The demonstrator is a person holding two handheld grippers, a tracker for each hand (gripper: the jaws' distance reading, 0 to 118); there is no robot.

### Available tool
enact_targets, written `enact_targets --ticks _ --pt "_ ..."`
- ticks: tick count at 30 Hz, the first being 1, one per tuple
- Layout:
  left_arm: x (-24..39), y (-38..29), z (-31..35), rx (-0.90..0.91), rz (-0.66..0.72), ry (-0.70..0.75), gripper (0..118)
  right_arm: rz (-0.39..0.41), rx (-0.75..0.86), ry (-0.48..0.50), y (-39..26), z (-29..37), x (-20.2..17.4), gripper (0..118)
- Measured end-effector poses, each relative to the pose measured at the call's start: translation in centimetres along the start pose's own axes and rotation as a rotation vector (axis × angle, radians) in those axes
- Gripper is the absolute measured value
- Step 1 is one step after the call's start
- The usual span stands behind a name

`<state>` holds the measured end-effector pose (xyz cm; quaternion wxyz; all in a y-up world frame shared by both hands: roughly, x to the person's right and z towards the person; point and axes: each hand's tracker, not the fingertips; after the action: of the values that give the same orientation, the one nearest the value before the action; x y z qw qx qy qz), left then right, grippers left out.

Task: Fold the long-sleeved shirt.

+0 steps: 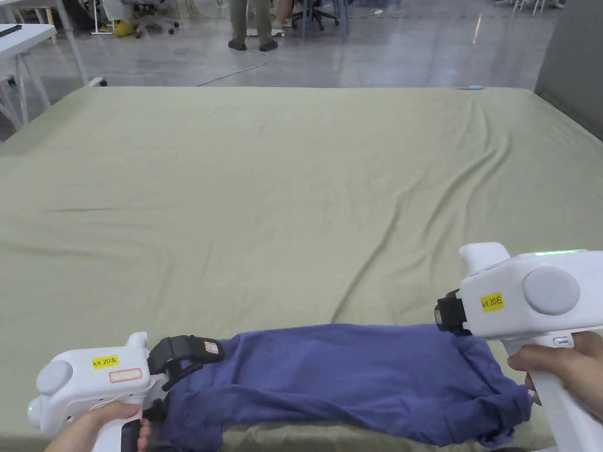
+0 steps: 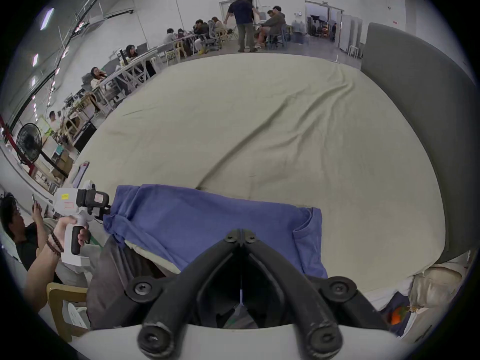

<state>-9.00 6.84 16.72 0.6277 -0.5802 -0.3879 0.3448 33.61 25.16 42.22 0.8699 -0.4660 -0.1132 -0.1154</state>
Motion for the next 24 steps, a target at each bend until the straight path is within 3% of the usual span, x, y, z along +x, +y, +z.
enact_targets --ticks 1,2,3,4,6,10,12,17,22,24 --pt "-0.2 0.1 -0.3 0.006 0.000 -0.030 117 0.001 -0.003 0.002 0.0 -0.2 0.0 0" --pt "0.0 0.0 -0.6 0.003 -0.015 -0.024 107 0.001 -0.007 0.003 0.0 -0.3 0.0 0" --pt "0.3 -0.1 -0.9 -0.029 -0.081 -0.024 68 0.000 -0.012 0.003 0.1 -0.6 -0.2 0" --pt "0.7 -0.2 -0.9 -0.033 -0.145 0.033 0 -0.002 -0.015 0.001 0.0 -0.7 -0.2 0" --pt "1.3 -0.4 -1.1 -0.001 -0.192 0.192 0 -0.002 -0.021 -0.002 0.0 -0.9 -0.1 0" --pt "3.9 -0.6 -1.1 0.013 -0.321 0.174 0 -0.012 -0.021 -0.003 0.0 -0.9 0.4 0" --pt "4.9 1.0 0.9 0.062 -0.290 0.113 0 -0.019 -0.012 -0.009 0.1 -0.6 0.6 0" --pt "6.9 3.1 6.3 0.170 -0.337 0.159 0 -0.039 0.007 -0.011 0.4 0.0 1.1 0" --pt "5.7 5.0 13.2 0.311 -0.320 0.330 0 -0.037 0.015 -0.015 0.4 0.2 1.2 0" --pt "5.4 5.0 15.0 0.346 -0.305 0.330 0 -0.036 0.020 -0.017 0.4 0.2 1.3 0"
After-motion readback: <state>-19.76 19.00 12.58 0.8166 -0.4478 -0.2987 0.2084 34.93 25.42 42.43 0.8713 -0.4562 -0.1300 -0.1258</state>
